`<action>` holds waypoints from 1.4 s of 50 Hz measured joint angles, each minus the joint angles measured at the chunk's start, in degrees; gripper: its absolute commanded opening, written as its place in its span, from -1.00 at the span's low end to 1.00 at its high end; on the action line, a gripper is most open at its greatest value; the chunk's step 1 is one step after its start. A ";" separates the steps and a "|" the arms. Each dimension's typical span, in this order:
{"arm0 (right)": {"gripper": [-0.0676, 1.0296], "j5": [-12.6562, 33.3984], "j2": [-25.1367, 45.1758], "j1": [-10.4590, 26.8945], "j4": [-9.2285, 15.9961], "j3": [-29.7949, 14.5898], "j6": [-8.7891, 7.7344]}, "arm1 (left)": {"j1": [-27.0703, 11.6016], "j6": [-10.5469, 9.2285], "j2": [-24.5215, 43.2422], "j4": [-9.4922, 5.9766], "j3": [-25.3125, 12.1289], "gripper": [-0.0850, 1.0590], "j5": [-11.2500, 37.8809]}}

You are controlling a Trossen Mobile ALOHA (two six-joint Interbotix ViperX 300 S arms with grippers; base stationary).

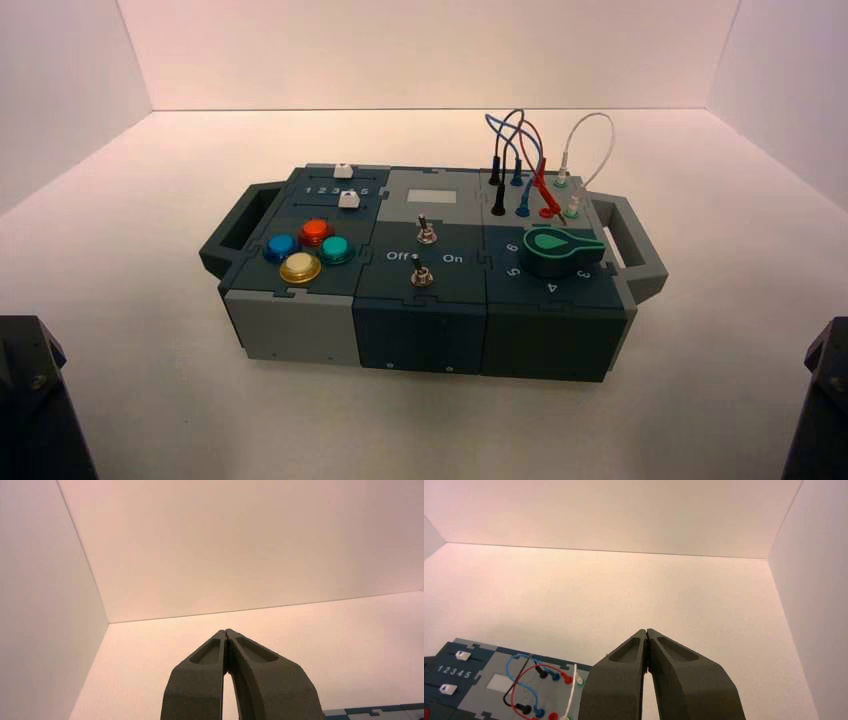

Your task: Move the bottom slider to position 1.

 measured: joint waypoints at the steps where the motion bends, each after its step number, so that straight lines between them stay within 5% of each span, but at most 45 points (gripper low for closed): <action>1: -0.92 -0.09 0.00 0.09 0.00 0.09 0.00 | 0.00 0.00 0.00 0.09 0.09 -0.91 0.00; 26: -0.92 0.62 3.08 3.87 0.00 -0.09 -0.09 | -0.44 0.00 3.25 0.00 -0.70 -0.91 2.02; 54: -0.92 5.89 16.00 11.16 0.97 -3.43 -0.09 | -12.66 -1.32 19.07 -1.58 -6.06 -0.91 14.94; 70: -0.92 6.86 19.51 15.03 2.64 -5.01 -0.09 | -14.33 -2.55 22.24 -2.11 -7.03 -0.91 18.46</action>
